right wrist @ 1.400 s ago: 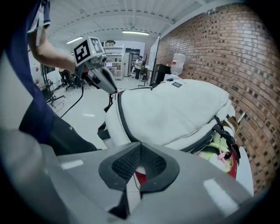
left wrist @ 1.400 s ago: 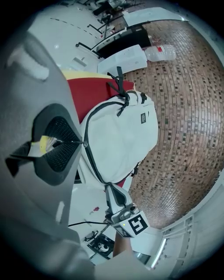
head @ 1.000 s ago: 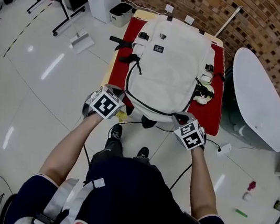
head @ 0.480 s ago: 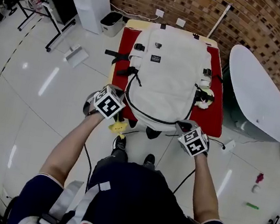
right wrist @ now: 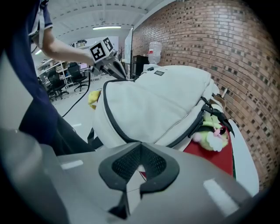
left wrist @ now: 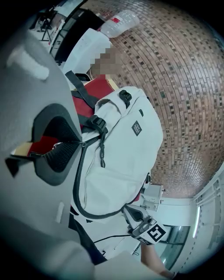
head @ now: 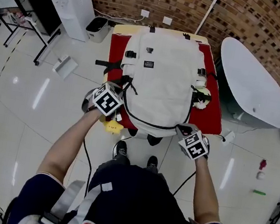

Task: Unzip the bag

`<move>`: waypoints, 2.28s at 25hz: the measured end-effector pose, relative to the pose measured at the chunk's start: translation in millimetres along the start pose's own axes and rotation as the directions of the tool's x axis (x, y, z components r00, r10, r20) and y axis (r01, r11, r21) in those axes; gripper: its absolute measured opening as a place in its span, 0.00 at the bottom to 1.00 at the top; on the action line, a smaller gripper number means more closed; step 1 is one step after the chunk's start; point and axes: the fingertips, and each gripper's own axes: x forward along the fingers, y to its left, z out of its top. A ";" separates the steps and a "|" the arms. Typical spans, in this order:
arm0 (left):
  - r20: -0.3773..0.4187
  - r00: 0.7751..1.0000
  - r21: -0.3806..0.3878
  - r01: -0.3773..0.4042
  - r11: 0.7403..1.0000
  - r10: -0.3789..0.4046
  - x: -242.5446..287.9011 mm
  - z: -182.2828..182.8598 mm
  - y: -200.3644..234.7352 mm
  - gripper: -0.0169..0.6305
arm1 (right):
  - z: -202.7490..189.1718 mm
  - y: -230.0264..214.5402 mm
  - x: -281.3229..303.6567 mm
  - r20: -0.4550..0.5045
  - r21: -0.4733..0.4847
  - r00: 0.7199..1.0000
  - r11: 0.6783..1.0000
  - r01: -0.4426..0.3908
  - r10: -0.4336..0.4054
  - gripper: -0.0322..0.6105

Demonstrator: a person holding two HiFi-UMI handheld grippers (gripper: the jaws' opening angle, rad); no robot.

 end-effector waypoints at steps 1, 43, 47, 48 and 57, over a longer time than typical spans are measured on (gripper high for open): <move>0.001 1.000 0.004 0.008 1.000 -0.008 2.6 1.6 2.0 0.05 | -0.3 0.0 0.0 -0.002 0.010 1.000 1.000 0.006 -0.006 0.05; 0.566 0.815 -0.369 0.115 0.922 0.125 -123.5 140.6 -90.7 0.03 | 178.6 -31.9 -123.8 0.634 0.127 0.773 0.988 -0.082 -0.017 0.06; 0.637 0.761 -0.357 0.147 0.922 0.126 -147.0 167.7 -95.3 0.03 | 207.2 -31.2 -146.8 0.688 0.106 0.725 0.991 -0.083 -0.013 0.06; 0.650 0.749 -0.355 0.153 0.922 0.126 -152.4 172.9 -96.1 0.03 | 213.4 -29.8 -152.6 0.701 0.103 0.713 0.991 -0.084 -0.013 0.06; 0.692 0.713 -0.325 0.163 0.931 0.117 -171.6 194.2 -92.9 0.03 | 235.4 -27.2 -172.0 0.746 0.126 0.665 0.988 -0.089 -0.035 0.06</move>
